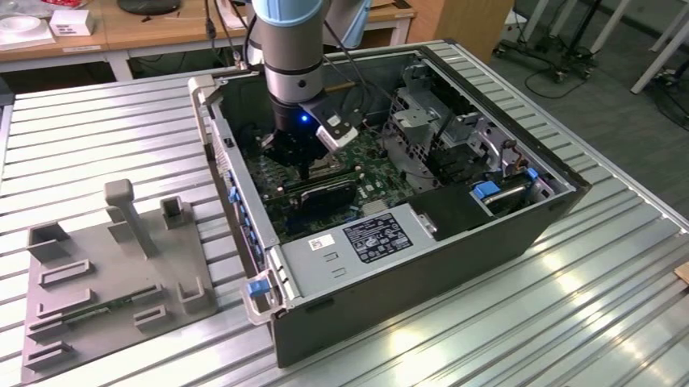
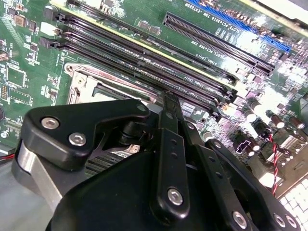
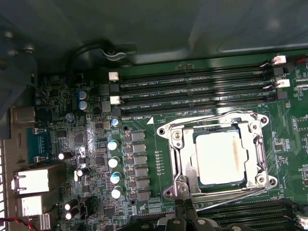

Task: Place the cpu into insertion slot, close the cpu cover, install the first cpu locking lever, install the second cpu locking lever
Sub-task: 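Install the second cpu locking lever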

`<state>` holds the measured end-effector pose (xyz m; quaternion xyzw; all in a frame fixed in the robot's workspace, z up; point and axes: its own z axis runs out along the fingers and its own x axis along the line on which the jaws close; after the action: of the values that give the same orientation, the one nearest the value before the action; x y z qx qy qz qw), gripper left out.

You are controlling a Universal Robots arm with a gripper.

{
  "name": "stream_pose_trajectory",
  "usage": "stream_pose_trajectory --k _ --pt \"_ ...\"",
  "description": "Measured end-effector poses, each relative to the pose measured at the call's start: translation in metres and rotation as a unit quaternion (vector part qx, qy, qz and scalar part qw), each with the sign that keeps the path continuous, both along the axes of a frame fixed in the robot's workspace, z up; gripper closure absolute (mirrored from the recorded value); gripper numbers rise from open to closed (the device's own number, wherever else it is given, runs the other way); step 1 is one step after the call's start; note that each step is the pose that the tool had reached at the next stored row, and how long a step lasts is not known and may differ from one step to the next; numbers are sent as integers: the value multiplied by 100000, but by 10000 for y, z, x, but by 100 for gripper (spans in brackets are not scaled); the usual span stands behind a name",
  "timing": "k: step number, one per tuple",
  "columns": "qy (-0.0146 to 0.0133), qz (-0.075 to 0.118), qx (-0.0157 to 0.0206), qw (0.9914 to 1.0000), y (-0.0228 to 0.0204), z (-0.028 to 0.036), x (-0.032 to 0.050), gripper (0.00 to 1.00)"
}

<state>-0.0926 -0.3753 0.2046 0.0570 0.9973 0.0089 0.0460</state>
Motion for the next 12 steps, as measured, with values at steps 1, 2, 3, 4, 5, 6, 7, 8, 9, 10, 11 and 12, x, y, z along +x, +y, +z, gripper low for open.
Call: stream_pose_trajectory --k 1,2,3,4,5,6,7,8,9,10,11,12 --pt "-2 0 17 100000 0 0 0 89" --pt "-3 -2 30 100000 1 -1 0 89" --pt "-10 -3 65 100000 1 -2 0 89" --pt "-31 -3 140 100000 0 -3 -2 89" --pt "-67 -4 223 100000 1 -4 -4 89" --pt "-96 4 324 99999 1 -4 -6 89" --pt "-142 2 453 99999 1 -5 -8 89" --pt "-189 -1 588 99998 2 -6 -11 89" --pt "-237 -4 713 99997 2 -7 -14 89" --pt "-296 -3 881 99996 2 -9 -17 89" --pt "-313 -4 1005 99994 2 -9 -17 89" --pt "-327 -4 1112 99993 2 -11 -17 89"
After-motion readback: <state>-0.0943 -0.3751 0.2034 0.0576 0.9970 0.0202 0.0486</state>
